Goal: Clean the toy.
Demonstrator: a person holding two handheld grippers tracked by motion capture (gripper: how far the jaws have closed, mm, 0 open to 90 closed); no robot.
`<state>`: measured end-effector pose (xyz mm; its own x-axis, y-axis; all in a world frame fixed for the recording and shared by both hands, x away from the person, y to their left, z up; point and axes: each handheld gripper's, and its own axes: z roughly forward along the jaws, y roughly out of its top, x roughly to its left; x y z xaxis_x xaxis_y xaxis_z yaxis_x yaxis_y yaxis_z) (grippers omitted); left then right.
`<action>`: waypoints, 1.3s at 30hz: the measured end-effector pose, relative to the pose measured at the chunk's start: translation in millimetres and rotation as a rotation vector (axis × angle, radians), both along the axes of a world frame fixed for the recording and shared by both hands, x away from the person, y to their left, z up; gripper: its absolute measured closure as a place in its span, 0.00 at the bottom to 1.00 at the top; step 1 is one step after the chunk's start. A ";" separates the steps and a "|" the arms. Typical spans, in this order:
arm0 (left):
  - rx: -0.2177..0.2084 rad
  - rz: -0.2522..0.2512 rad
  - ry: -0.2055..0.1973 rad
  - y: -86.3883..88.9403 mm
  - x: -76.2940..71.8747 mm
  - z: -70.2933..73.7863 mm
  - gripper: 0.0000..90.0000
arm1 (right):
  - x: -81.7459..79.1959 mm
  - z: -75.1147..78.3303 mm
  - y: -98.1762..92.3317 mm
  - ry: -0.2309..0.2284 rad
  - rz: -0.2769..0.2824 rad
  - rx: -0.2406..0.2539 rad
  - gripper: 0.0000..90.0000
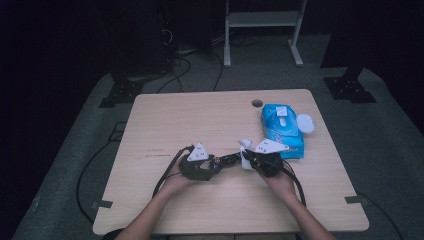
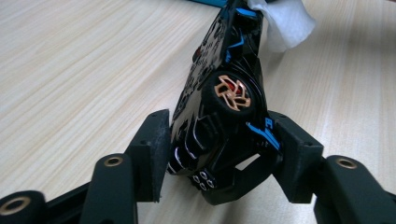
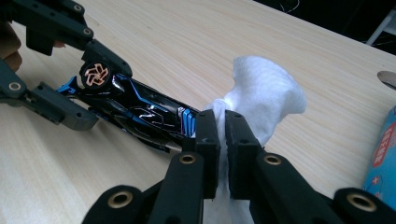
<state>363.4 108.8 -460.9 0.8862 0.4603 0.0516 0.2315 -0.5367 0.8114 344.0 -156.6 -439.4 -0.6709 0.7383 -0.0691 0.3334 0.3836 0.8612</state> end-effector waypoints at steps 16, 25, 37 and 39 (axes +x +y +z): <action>0.074 -0.059 -0.079 -2.0 -10.3 0.5 0.42 | -19.4 7.9 -5.4 0.057 0.062 0.028 0.94; 0.050 -0.067 -0.056 -1.2 -7.1 -0.2 0.28 | -2.1 -14.2 7.9 0.135 0.077 0.000 0.94; 0.048 -0.072 -0.008 -1.2 -4.5 -1.4 0.24 | 5.0 -20.1 10.0 0.104 0.069 -0.019 0.93; 0.024 -0.067 0.011 3.4 -2.8 0.1 0.28 | 6.5 -19.1 9.6 0.105 0.062 -0.025 0.93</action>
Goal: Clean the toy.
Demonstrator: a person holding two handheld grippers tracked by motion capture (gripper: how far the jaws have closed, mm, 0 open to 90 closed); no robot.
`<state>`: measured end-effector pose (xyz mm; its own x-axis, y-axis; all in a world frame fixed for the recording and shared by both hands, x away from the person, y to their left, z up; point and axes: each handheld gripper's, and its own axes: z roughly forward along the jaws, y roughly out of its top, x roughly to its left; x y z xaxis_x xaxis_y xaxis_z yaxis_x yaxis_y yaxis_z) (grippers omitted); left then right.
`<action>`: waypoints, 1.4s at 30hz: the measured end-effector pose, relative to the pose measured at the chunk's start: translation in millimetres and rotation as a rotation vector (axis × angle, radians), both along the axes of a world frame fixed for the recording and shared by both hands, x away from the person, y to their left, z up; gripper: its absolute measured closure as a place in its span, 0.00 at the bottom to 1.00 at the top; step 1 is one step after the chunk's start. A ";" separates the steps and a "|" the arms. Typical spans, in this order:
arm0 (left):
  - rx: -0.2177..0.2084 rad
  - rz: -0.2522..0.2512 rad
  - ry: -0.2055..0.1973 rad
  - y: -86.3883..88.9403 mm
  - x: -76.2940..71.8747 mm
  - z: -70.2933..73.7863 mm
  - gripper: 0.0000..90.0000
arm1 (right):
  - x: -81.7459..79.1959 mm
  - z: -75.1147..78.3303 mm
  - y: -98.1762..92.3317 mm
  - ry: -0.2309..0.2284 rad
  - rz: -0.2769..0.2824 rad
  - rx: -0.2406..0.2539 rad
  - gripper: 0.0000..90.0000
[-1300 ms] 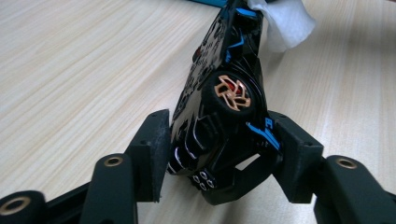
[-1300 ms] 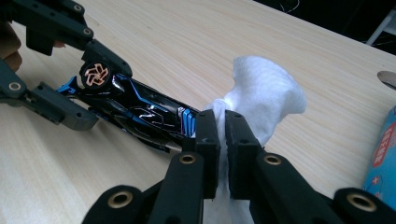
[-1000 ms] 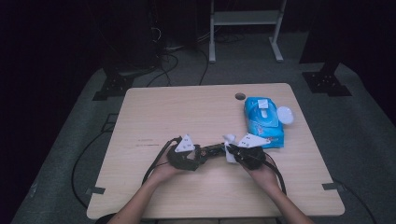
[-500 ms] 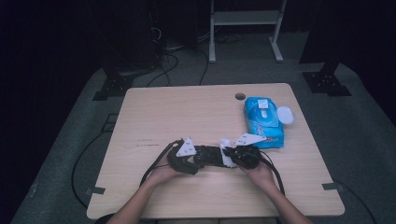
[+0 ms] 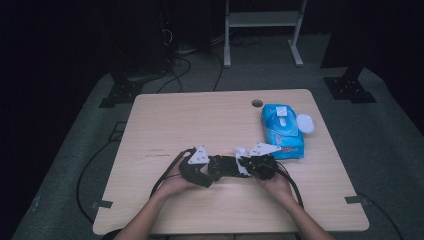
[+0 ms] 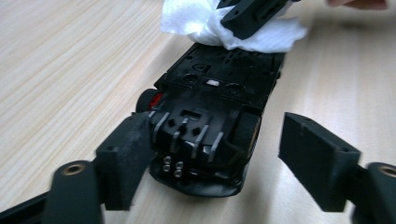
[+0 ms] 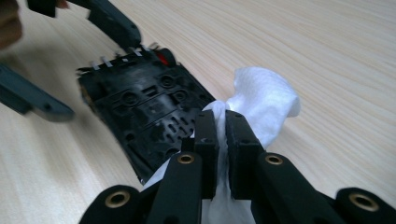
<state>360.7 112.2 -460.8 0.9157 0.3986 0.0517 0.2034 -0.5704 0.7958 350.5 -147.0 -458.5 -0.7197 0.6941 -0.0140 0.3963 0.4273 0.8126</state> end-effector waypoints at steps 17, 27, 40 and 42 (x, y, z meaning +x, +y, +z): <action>0.006 -0.002 0.017 -5.8 1.6 -4.8 0.18 | -8.8 2.3 3.3 0.013 0.056 0.021 0.93; 0.035 -0.006 0.029 -11.8 1.6 -9.6 0.15 | -6.5 -0.4 2.1 -0.015 0.064 0.009 0.93; 0.098 -0.009 0.008 -21.4 -0.3 -13.8 0.24 | -7.8 0.5 4.8 0.002 0.068 0.042 0.93; 0.096 -0.012 0.001 -22.3 -2.9 -11.8 0.25 | -10.0 0.4 9.4 0.017 0.087 0.062 0.93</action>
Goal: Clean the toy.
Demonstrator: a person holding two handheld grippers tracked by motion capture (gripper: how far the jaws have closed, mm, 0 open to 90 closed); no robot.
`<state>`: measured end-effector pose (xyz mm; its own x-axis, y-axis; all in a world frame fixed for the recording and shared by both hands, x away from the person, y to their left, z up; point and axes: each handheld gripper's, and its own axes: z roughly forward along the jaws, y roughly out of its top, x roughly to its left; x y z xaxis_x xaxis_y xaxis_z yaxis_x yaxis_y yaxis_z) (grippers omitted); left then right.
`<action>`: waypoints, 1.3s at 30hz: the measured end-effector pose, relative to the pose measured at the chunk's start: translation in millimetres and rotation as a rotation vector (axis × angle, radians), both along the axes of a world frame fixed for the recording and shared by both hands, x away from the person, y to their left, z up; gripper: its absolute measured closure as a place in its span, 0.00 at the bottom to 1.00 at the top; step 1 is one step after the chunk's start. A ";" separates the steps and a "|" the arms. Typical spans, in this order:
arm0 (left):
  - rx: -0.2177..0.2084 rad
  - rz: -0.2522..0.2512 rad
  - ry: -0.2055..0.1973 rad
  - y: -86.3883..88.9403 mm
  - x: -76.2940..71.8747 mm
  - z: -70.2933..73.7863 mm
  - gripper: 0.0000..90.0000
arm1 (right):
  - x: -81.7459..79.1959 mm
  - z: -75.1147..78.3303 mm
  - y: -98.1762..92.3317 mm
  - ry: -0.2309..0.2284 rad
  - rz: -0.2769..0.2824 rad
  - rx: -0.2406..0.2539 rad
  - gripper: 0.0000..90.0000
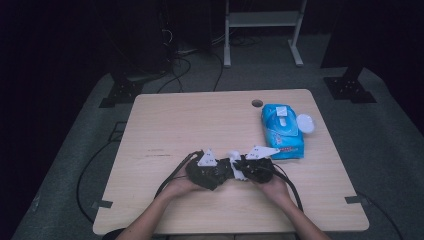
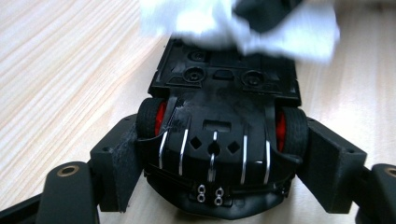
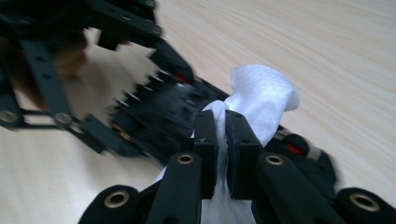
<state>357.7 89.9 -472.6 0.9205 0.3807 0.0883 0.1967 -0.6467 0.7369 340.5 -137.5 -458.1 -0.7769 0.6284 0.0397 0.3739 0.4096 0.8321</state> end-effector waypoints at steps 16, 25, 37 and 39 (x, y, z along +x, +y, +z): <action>0.007 -0.026 -0.015 0.4 -7.3 1.1 0.27 | -0.1 -1.5 -7.8 0.022 -0.009 0.015 0.92; 0.034 -0.033 -0.034 -2.2 -8.6 -1.0 0.27 | -19.2 -0.3 36.6 -0.022 0.175 -0.011 0.92; 0.015 -0.028 -0.037 -2.2 -8.8 1.5 0.27 | -5.4 -0.4 0.9 0.022 0.028 0.007 0.93; 0.040 -0.033 -0.047 -2.9 -9.1 0.2 0.27 | -11.3 -0.7 15.0 0.015 0.077 0.024 0.92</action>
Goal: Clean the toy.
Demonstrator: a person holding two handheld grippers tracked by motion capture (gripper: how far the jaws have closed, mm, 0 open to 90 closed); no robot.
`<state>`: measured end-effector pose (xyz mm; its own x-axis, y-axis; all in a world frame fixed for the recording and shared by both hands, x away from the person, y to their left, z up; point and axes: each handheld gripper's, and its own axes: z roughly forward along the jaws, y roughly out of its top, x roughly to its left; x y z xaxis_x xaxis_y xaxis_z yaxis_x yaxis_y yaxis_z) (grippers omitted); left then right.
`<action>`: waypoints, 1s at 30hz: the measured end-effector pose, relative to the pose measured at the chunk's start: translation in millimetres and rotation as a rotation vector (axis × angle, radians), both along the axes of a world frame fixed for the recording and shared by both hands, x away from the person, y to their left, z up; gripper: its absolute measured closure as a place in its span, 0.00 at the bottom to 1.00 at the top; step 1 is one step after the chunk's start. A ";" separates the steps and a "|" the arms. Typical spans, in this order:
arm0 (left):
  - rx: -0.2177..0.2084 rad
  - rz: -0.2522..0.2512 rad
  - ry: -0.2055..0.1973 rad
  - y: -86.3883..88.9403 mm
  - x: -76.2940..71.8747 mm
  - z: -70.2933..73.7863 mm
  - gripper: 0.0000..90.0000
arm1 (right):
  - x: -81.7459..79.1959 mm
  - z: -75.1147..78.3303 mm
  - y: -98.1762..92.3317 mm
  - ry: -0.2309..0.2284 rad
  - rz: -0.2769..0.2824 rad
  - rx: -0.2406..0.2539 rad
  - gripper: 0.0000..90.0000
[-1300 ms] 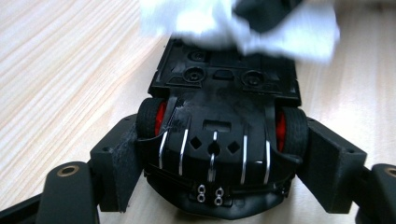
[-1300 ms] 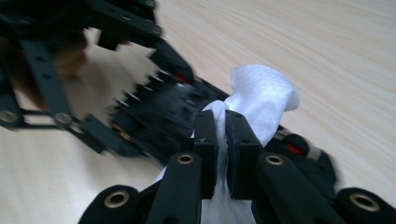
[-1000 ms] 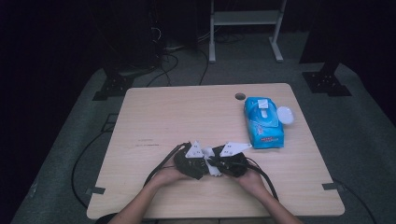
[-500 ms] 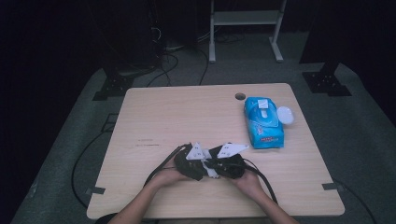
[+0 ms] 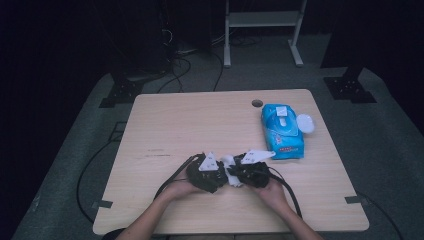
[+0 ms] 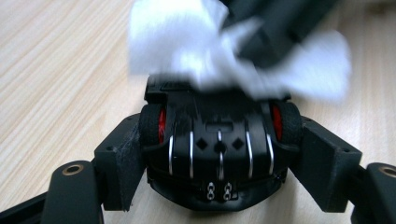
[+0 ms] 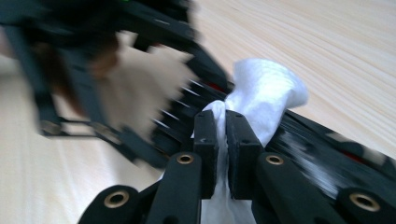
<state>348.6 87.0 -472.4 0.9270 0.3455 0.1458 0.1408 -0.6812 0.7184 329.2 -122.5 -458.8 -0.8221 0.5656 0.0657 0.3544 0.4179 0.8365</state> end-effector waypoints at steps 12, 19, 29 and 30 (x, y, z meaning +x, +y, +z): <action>-0.026 -0.002 0.000 1.0 0.0 2.8 0.27 | 6.3 3.8 -10.7 -0.011 -0.034 -0.060 0.93; -0.022 0.009 -0.008 -0.1 -0.8 0.7 0.27 | -2.6 3.8 26.3 0.001 0.094 -0.012 0.93; -0.029 0.009 -0.007 1.2 0.0 3.1 0.27 | 5.6 3.6 10.9 0.004 -0.016 -0.005 0.93; -0.031 0.006 -0.005 1.0 0.4 3.4 0.27 | 4.3 3.5 14.0 0.030 0.027 0.028 0.93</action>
